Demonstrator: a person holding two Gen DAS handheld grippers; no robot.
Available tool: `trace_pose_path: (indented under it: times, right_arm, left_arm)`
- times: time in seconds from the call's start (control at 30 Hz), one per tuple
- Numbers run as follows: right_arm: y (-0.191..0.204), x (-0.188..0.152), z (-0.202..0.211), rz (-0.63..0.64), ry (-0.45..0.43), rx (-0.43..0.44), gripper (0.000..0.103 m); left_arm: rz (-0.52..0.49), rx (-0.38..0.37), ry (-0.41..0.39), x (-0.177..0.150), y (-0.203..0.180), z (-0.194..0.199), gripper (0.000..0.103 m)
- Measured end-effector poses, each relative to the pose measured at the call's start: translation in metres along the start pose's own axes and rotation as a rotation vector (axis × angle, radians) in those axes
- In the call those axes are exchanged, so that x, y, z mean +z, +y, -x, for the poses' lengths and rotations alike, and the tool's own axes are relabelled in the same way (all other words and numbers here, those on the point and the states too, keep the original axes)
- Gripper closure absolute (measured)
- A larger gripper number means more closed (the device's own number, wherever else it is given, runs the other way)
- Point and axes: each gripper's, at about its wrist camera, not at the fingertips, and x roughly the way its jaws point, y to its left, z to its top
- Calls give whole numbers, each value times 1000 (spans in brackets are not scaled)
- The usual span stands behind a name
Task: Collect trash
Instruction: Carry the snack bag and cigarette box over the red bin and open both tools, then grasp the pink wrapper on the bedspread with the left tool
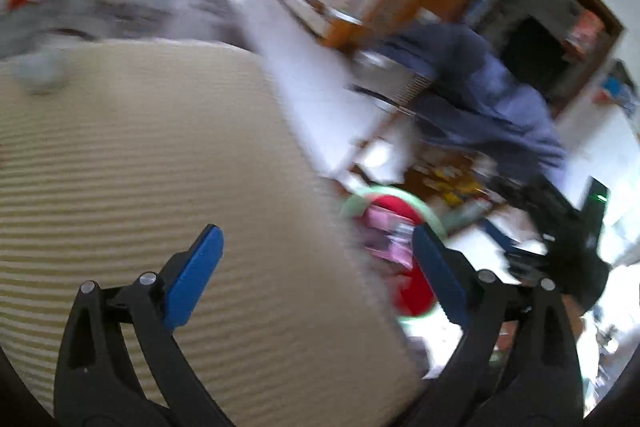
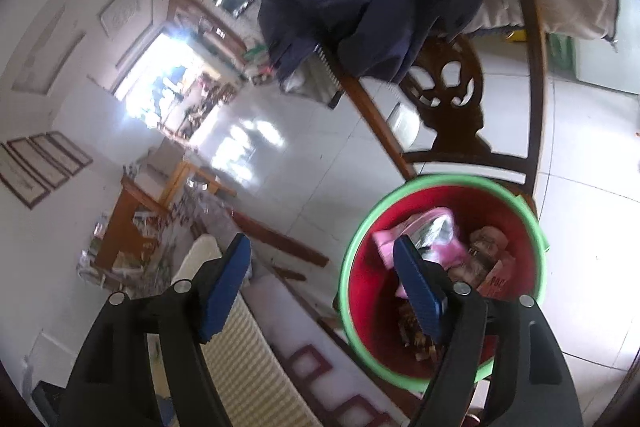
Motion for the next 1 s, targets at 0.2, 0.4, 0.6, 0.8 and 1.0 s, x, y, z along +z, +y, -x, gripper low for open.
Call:
trace_pose_path:
  times: [0.2,0.4,0.6,0.8,1.0]
  right_arm:
    - [27,-18,-12,87,77,25,28]
    - [45,-32,-21,140,117,16,28]
    - [50,-38,-30,157,145,-12,26]
    - [51,-43,-39,165,187,-23,26]
    - [58,-50,-44,196,204,-35,26]
  left_arm:
    - [124,315,-73,14,131,60,7]
    - [190,532,-90,17,217,103,6]
    - [313,574,-32,19,267,120,6]
    - [360,522,-7,25,279,116,6]
    - [31,549,4,54,245,92,6]
